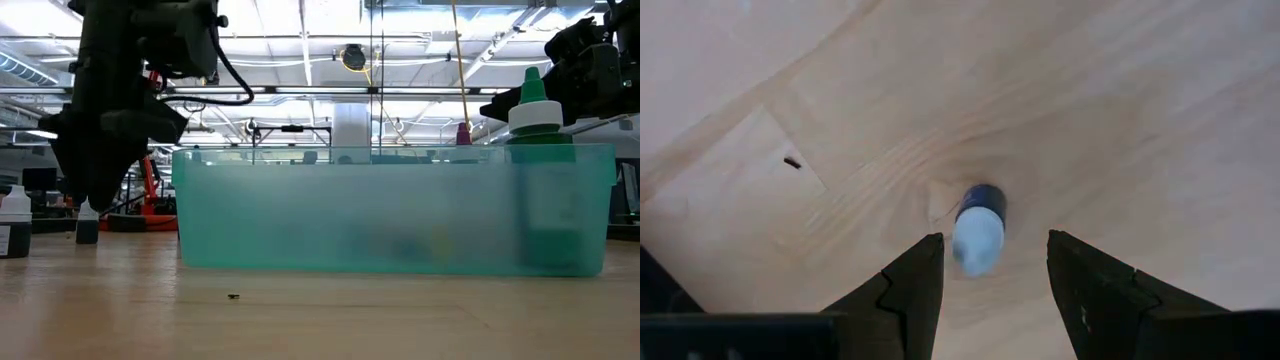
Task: Pick & Place food coloring
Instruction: Put the small blue food coloring bottle into the green bin
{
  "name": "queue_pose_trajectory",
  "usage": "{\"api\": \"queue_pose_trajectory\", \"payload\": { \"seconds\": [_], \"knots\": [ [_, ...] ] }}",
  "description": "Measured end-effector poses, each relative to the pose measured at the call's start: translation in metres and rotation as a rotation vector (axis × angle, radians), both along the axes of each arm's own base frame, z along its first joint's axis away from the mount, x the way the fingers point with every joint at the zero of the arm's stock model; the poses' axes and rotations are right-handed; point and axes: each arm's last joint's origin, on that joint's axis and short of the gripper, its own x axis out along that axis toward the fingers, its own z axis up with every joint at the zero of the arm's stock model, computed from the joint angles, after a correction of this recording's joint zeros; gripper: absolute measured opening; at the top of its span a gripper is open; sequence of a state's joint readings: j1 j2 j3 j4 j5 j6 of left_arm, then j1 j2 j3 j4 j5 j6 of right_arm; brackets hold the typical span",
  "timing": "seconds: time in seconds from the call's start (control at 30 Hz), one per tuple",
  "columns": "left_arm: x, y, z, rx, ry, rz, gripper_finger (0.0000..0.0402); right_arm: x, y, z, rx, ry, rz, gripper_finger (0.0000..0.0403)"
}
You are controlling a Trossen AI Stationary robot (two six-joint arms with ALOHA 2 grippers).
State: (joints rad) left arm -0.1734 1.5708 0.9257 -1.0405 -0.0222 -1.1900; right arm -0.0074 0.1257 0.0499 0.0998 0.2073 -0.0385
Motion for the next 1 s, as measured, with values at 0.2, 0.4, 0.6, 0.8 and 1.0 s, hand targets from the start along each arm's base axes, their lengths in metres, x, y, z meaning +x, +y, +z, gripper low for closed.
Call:
{"api": "queue_pose_trajectory", "payload": {
  "seconds": [0.2,0.4,0.6,0.8,1.0],
  "knots": [
    [0.0031,-0.0002,-0.0107,0.017,0.045,-0.012,0.0182,0.0000,0.0000,0.0000,0.000,0.000,0.000,0.0206],
    [0.0031,0.0000,-0.0105,0.025,0.043,-0.015,0.0182,0.0000,0.0000,0.0000,0.000,0.000,0.001,0.0206],
    [0.0027,-0.0003,-0.0104,0.012,0.047,-0.016,0.0181,0.0000,0.0000,0.0000,0.000,0.000,0.001,0.0206],
    [0.0029,0.0005,-0.0104,0.019,0.046,-0.008,0.0181,0.0000,0.0000,0.0001,0.000,-0.001,0.001,0.0206],
    [0.0029,0.0005,-0.0104,0.019,0.046,-0.008,0.0170,0.0000,0.0000,0.0000,0.000,0.000,0.000,0.0206]
  ]
}}
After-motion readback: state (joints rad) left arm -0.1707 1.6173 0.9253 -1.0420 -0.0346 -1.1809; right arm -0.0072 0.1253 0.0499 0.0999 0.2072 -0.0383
